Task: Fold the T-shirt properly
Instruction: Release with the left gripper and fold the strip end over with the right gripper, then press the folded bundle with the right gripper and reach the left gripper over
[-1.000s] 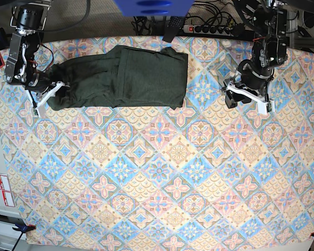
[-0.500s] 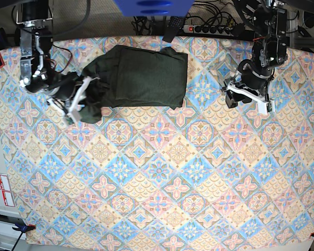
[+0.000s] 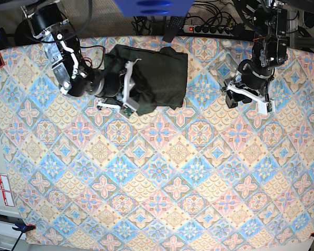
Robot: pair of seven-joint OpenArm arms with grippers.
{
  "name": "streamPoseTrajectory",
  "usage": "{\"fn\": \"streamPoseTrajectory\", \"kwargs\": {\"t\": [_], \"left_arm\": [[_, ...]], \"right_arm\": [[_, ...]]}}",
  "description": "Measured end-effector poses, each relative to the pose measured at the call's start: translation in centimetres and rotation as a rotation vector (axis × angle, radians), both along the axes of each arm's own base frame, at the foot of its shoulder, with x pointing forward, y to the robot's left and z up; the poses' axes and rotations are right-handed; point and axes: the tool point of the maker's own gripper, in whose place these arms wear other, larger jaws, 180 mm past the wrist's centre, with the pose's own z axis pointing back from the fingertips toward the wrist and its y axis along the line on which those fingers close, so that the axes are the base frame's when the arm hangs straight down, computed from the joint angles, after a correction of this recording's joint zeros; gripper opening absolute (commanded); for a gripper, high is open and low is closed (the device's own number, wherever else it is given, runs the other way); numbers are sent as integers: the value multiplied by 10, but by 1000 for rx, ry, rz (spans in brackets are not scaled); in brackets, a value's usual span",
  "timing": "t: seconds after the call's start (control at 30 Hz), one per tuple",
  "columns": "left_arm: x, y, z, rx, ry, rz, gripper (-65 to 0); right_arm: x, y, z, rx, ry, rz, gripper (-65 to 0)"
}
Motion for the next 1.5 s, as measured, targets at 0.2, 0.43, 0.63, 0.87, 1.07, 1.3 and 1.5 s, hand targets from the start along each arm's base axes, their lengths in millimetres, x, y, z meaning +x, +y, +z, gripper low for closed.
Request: {"fn": "streamPoseTrajectory", "kwargs": {"t": [0.2,0.43,0.63,0.87,1.07,1.3,1.5], "left_arm": [[0,0,0,-1,3,-1,-323],[0,0,0,2,3,-2,-323],[0,0,0,2,3,-2,-323],[-2,-2,-2,0,7,-5,-323],[-1,-1,-1,1,5,-5,-323],[-1,-2,-1,0,6,-7,-323],[-1,-2,-1,0,6,-7,-323]], "right_arm": [[2,26,9,-4,-46,120,-648],[3,46,18,8,-79,205,-506],[23,27,24,16,-97,109,-479],[23,-41,-1,-51,-18,-120,-498],[32,-55,-12,-134,-54,-146,-500],[6,-32,-28,-158,-6,-34,-497],[-31,5,-36,-137,37,126,-496]]}}
